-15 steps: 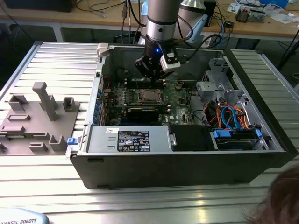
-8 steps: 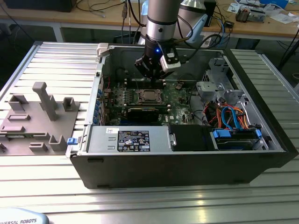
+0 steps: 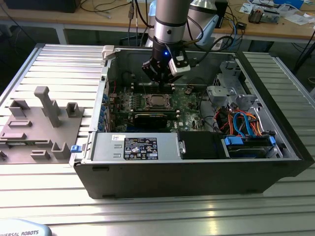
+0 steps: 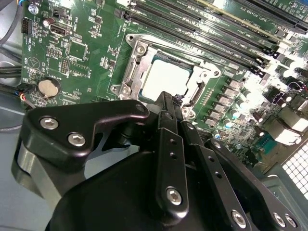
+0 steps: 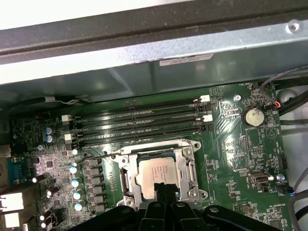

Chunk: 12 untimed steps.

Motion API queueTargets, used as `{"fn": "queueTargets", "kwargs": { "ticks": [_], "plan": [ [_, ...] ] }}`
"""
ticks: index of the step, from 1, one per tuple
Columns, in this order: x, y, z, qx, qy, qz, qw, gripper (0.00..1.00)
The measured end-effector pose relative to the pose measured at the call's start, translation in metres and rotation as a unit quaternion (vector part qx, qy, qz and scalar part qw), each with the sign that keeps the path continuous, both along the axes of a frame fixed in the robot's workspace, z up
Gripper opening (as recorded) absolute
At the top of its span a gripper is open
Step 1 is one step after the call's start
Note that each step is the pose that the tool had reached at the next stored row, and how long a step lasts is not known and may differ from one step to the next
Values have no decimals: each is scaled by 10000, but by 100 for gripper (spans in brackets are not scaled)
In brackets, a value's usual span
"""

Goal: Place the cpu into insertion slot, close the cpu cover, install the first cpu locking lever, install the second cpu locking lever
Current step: 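Install the first cpu locking lever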

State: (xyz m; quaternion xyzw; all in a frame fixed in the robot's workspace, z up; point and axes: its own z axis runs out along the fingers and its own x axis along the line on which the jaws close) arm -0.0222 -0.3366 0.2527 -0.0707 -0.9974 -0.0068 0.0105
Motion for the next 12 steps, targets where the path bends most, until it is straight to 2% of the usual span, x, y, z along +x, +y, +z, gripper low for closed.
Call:
{"fn": "queueTargets", "kwargs": {
  "ticks": [7,12],
  "plan": [
    [0,0,0,52,0,170,9998,11],
    [0,0,1,51,2,332,9994,11]
  ]
}}
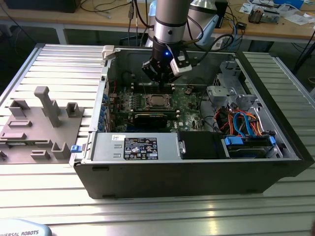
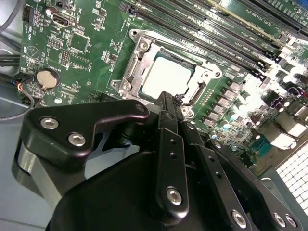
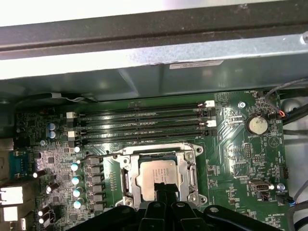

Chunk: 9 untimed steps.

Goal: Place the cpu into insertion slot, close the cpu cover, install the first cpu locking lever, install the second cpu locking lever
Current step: 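Install the first cpu locking lever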

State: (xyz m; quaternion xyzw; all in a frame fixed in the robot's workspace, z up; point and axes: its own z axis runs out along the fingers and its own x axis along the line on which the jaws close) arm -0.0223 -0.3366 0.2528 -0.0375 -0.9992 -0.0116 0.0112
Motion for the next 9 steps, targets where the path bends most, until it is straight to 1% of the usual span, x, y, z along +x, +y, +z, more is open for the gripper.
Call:
{"fn": "queueTargets", "kwargs": {
  "ticks": [9],
  "plan": [
    [0,0,0,1,0,232,9997,11]
  ]
}}
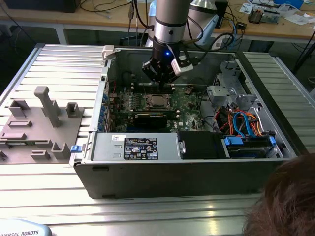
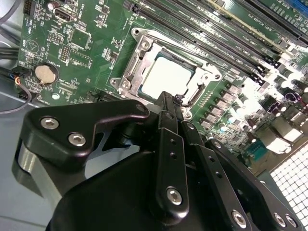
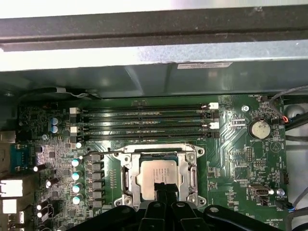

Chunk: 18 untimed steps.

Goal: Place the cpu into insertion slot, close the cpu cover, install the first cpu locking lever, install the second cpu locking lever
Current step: 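Install the first cpu locking lever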

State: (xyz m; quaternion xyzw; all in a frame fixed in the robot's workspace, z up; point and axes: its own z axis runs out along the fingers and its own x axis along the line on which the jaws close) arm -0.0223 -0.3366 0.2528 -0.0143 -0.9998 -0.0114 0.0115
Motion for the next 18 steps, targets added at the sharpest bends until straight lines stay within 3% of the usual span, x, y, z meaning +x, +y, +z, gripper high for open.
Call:
{"fn": "queueTargets", "kwargs": {
  "ticks": [18],
  "plan": [
    [0,0,0,0,0,282,9996,11]
  ]
}}
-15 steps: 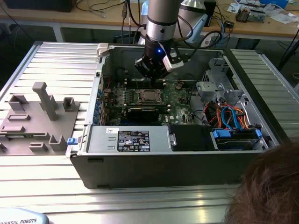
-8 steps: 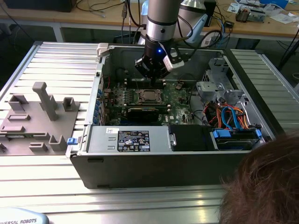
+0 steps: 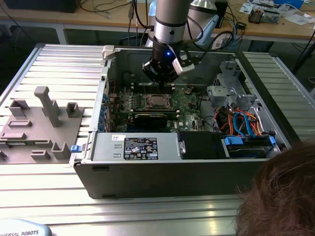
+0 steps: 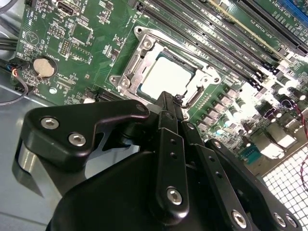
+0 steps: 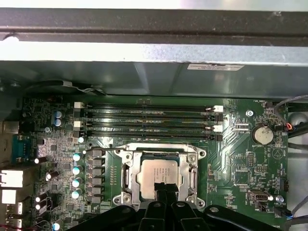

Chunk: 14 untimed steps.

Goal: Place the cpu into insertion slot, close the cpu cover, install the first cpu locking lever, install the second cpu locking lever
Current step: 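Install the first cpu locking lever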

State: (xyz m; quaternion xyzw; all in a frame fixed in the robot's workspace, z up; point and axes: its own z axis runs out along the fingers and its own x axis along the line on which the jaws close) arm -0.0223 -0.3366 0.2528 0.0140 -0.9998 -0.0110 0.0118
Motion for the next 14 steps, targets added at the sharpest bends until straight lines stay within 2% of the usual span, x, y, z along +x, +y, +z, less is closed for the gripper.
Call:
{"fn": "queueTargets", "kwargs": {
  "ticks": [14],
  "plan": [
    [0,0,0,0,0,142,9999,11]
  ]
}}
